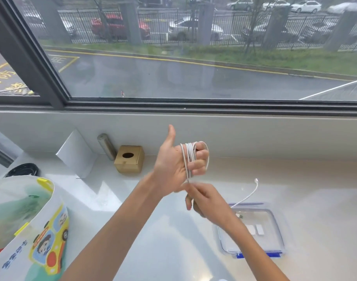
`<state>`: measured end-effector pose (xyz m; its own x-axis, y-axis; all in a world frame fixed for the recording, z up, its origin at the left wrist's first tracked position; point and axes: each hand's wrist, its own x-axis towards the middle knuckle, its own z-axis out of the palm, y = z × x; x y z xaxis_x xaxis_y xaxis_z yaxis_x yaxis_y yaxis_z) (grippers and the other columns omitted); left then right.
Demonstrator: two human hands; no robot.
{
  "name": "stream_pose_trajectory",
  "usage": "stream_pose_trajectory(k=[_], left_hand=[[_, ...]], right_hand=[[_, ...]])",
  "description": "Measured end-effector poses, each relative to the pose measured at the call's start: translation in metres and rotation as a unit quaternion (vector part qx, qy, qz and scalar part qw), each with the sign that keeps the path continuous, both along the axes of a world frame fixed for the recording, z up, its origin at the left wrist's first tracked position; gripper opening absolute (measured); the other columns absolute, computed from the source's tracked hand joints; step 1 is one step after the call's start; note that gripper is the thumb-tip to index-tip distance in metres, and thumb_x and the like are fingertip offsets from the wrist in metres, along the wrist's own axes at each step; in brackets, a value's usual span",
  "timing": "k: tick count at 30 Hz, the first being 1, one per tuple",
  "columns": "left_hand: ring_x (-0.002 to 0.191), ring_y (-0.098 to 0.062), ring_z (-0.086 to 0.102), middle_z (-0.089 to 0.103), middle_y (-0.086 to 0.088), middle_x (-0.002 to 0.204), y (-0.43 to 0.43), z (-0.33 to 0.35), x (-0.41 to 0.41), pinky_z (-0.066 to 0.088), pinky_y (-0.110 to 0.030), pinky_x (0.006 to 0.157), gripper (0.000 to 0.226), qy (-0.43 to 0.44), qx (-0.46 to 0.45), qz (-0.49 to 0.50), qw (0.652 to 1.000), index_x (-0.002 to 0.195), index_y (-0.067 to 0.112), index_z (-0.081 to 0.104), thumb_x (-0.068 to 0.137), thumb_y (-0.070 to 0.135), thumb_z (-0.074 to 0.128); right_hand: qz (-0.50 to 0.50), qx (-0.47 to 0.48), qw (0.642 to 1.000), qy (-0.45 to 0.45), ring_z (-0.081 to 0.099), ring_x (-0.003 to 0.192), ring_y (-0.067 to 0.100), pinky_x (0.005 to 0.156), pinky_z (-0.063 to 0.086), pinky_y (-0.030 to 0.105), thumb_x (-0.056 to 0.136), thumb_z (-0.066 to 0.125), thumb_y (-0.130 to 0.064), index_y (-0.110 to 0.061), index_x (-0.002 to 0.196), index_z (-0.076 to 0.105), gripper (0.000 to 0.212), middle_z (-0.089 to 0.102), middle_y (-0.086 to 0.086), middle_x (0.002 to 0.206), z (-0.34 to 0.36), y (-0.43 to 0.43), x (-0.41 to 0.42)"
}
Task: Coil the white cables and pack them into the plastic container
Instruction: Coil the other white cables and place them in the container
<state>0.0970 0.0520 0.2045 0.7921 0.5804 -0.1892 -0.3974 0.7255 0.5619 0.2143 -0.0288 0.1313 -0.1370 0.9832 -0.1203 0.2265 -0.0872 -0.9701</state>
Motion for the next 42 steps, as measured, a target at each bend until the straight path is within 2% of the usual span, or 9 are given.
stream_pose_trajectory(k=[3, 8, 13, 20, 24, 26, 32, 37, 42], left_hand=[[0.043, -0.013, 0.029, 0.037, -0.005, 0.071, 0.013, -0.006, -0.014, 0.021, -0.03, 0.052, 0.078, 0.095, 0.028, 0.103, 0.99, 0.076, 0.013, 0.044, 0.086, 0.082, 0.009], [0.053, -0.019, 0.028, 0.045, -0.008, 0.067, -0.023, -0.019, -0.006, 0.03, -0.029, 0.053, 0.082, 0.191, 0.074, -0.027, 0.978, 0.07, 0.012, 0.051, 0.085, 0.082, 0.011], [0.047, -0.015, 0.034, 0.05, -0.008, 0.073, -0.041, 0.001, 0.005, 0.034, -0.026, 0.051, 0.083, 0.166, 0.129, -0.105, 0.972, 0.078, 0.01, 0.05, 0.083, 0.085, 0.013], [0.048, -0.014, 0.026, 0.044, -0.006, 0.072, -0.036, 0.012, -0.009, 0.02, -0.029, 0.052, 0.081, 0.045, 0.075, -0.1, 0.991, 0.082, 0.01, 0.046, 0.085, 0.083, 0.012], [0.051, -0.014, 0.024, 0.046, -0.004, 0.072, -0.014, 0.009, -0.022, 0.023, -0.028, 0.052, 0.074, 0.014, 0.084, -0.022, 0.996, 0.082, 0.009, 0.048, 0.089, 0.077, 0.02], [0.048, -0.011, 0.027, 0.043, -0.003, 0.072, -0.008, 0.004, -0.025, 0.023, -0.026, 0.052, 0.06, 0.066, 0.115, 0.043, 0.99, 0.081, 0.012, 0.047, 0.096, 0.065, 0.025], [0.051, -0.013, 0.037, 0.047, -0.002, 0.074, -0.016, -0.015, -0.01, 0.038, -0.023, 0.055, 0.043, 0.18, 0.165, 0.123, 0.962, 0.081, 0.014, 0.048, 0.102, 0.048, 0.034], [0.066, -0.028, 0.037, 0.041, -0.014, 0.071, -0.035, -0.01, 0.004, 0.03, -0.037, 0.069, 0.059, 0.25, 0.271, 0.051, 0.928, 0.083, 0.009, 0.047, 0.1, 0.06, 0.022], [0.069, -0.033, 0.027, 0.03, -0.015, 0.068, -0.056, 0.006, 0.005, 0.027, -0.044, 0.069, 0.06, 0.255, 0.4, 0.0, 0.88, 0.074, 0.02, 0.055, 0.1, 0.057, 0.017]], right_hand=[[0.089, 0.088, 0.966, -0.225, 0.055, 0.058, 0.002, 0.062, 0.049, 0.025, 0.097, 0.041, -0.056, -0.034, 0.105, 0.068, 0.035, 0.061, -0.021, 0.064, -0.003, -0.036, 0.009], [-0.007, 0.468, 0.79, -0.396, 0.054, 0.057, 0.015, 0.045, 0.04, 0.028, 0.098, 0.056, -0.043, -0.032, 0.089, 0.073, 0.022, 0.063, -0.012, 0.068, 0.063, 0.0, 0.052], [0.037, 0.341, 0.937, -0.056, 0.058, 0.065, 0.008, 0.059, 0.042, 0.024, 0.078, 0.078, -0.012, -0.018, 0.078, 0.078, 0.006, 0.067, -0.006, 0.076, 0.077, 0.053, 0.061], [0.014, 0.105, 0.984, 0.146, 0.062, 0.055, -0.003, 0.058, 0.048, 0.011, 0.073, 0.065, -0.007, -0.022, 0.079, 0.069, 0.016, 0.069, -0.017, 0.06, 0.029, 0.041, 0.01], [0.01, 0.08, 0.995, 0.05, 0.041, 0.043, 0.006, 0.047, 0.032, 0.014, 0.092, 0.06, -0.032, -0.035, 0.072, 0.065, 0.02, 0.052, -0.007, 0.051, 0.004, 0.001, -0.018], [0.023, 0.141, 0.987, -0.068, 0.047, 0.053, 0.005, 0.054, 0.034, 0.014, 0.102, 0.051, -0.032, -0.045, 0.101, 0.067, 0.021, 0.059, -0.012, 0.061, 0.005, -0.013, -0.014], [0.027, 0.277, 0.86, -0.427, 0.064, 0.076, 0.023, 0.057, 0.046, 0.036, 0.103, 0.041, -0.042, -0.026, 0.105, 0.067, 0.03, 0.065, -0.007, 0.084, 0.047, -0.029, 0.015], [-0.01, 0.467, 0.785, -0.407, 0.054, 0.064, 0.021, 0.057, 0.047, 0.029, 0.095, 0.063, -0.033, -0.022, 0.082, 0.077, 0.022, 0.068, -0.006, 0.078, 0.068, -0.013, 0.045], [-0.071, 0.511, 0.804, -0.295, 0.053, 0.067, 0.025, 0.063, 0.046, 0.03, 0.092, 0.072, -0.026, -0.01, 0.073, 0.075, 0.025, 0.064, 0.005, 0.077, 0.062, -0.002, 0.052]])
